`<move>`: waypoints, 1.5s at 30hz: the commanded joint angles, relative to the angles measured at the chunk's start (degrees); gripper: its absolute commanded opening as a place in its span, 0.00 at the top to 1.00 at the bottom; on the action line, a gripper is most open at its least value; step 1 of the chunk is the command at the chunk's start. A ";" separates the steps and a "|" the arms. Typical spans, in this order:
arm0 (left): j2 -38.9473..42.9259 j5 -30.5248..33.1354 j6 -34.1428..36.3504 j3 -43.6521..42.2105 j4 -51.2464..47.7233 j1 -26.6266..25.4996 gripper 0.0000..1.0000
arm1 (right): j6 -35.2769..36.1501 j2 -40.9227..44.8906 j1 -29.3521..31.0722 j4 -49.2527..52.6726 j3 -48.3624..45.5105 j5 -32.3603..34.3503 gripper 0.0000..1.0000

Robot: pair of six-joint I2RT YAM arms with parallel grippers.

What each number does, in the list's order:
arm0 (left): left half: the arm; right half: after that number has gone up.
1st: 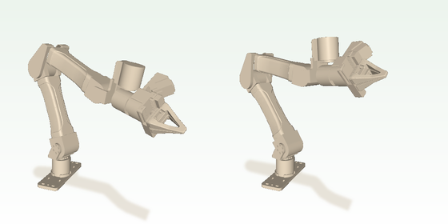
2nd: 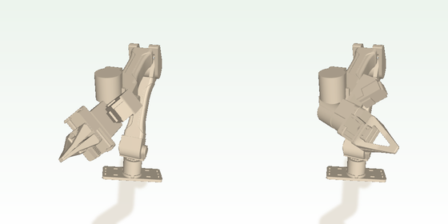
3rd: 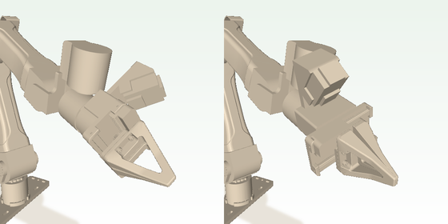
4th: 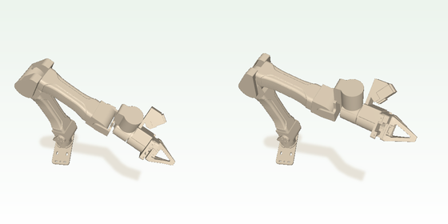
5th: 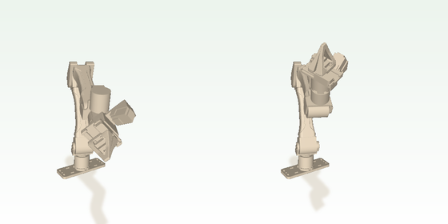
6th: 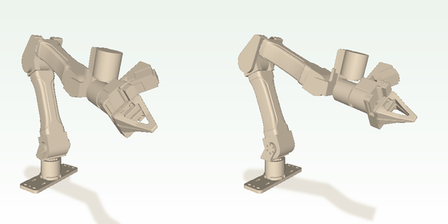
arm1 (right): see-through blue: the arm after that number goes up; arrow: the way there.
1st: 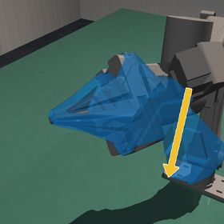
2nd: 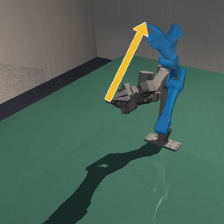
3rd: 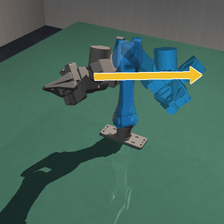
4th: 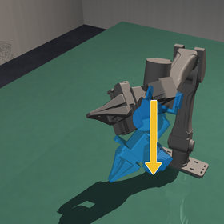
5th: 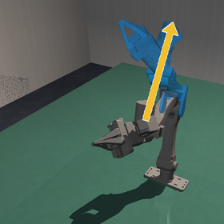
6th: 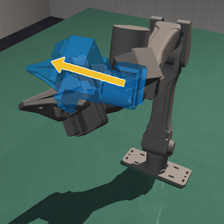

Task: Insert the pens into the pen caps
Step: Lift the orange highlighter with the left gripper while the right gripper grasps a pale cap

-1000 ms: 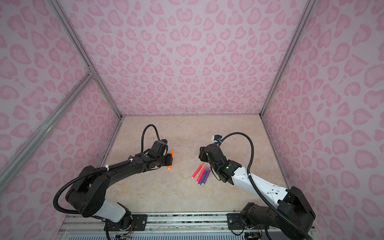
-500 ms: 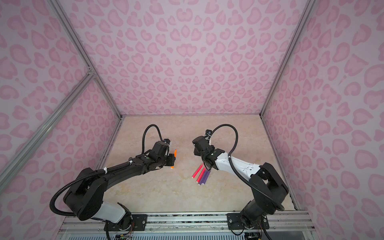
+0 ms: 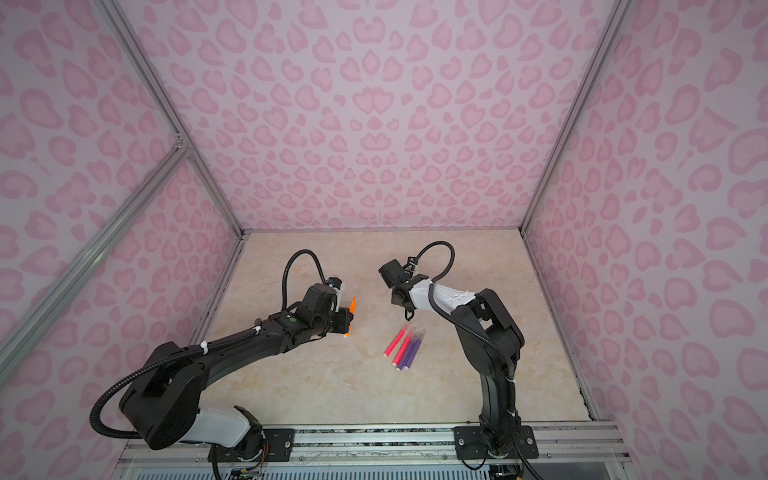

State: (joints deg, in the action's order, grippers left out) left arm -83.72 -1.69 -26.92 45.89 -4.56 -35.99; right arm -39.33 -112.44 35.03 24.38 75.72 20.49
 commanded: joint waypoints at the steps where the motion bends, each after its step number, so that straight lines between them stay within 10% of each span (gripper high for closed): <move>1: 0.73 -0.54 0.42 -0.14 2.07 -0.22 0.97 | 0.72 -1.15 -0.43 0.73 -0.05 -1.44 0.51; 34: 1.00 -0.48 1.52 0.20 2.30 -1.62 0.97 | 0.77 -5.56 -2.23 -1.61 0.97 -6.17 0.84; 45: 0.32 -3.50 4.53 1.36 4.10 -5.76 0.97 | -2.16 8.67 -1.39 -6.64 -5.96 -7.66 0.96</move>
State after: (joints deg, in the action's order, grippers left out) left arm -83.33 -4.25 -24.01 46.26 -2.87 -40.88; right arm -39.68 -106.80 33.04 20.01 71.66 13.50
